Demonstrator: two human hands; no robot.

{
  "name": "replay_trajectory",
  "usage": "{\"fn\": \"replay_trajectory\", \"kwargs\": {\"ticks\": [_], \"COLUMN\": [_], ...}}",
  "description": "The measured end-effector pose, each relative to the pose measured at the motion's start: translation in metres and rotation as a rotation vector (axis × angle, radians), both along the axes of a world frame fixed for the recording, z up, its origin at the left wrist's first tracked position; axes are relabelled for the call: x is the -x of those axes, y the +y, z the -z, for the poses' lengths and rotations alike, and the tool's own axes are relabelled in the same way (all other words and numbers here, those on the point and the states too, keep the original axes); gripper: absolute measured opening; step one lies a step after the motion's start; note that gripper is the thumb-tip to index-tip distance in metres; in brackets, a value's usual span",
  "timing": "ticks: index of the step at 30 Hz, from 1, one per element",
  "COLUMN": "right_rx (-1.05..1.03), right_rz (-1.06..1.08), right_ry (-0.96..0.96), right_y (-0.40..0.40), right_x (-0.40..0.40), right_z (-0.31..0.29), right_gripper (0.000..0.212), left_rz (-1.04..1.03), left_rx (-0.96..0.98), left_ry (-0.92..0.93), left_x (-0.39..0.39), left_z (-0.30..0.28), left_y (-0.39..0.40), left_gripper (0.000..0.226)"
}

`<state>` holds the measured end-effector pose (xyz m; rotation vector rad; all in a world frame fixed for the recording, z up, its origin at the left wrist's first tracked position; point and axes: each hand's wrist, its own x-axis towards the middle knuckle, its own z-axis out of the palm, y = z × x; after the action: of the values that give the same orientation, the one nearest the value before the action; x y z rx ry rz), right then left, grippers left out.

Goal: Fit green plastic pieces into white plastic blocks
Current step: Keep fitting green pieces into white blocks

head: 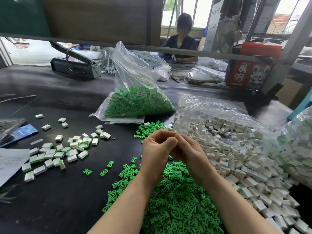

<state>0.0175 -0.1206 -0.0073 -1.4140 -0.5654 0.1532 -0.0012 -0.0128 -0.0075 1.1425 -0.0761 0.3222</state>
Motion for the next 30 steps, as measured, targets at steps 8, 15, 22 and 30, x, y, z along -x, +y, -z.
{"fn": "replay_trajectory", "kwargs": {"ticks": [8,15,22,30], "right_rx": [0.009,0.020,0.024,0.021], "right_rz": [0.025,0.023,0.033,0.030], "right_ry": [0.012,-0.001,-0.002,-0.003], "right_y": [0.0017,0.0014,0.0018,0.0012], "right_x": [-0.0007,-0.0005,-0.0003,-0.0009], "right_z": [0.0027,0.0027,0.0030,0.0042], "right_gripper": [0.039,0.039,0.040,0.038], "left_rz": [-0.007,0.002,0.016,0.011], "left_rx": [-0.013,-0.012,-0.019,-0.020], "left_ry": [-0.004,-0.013,-0.023,-0.011], "left_x": [0.0007,0.0011,0.0011,0.0017], "left_z": [-0.0003,0.0009,0.0013,0.0008], "left_y": [0.0006,0.0016,0.0020,0.0018], "left_gripper": [0.009,0.010,0.013,0.011]}}
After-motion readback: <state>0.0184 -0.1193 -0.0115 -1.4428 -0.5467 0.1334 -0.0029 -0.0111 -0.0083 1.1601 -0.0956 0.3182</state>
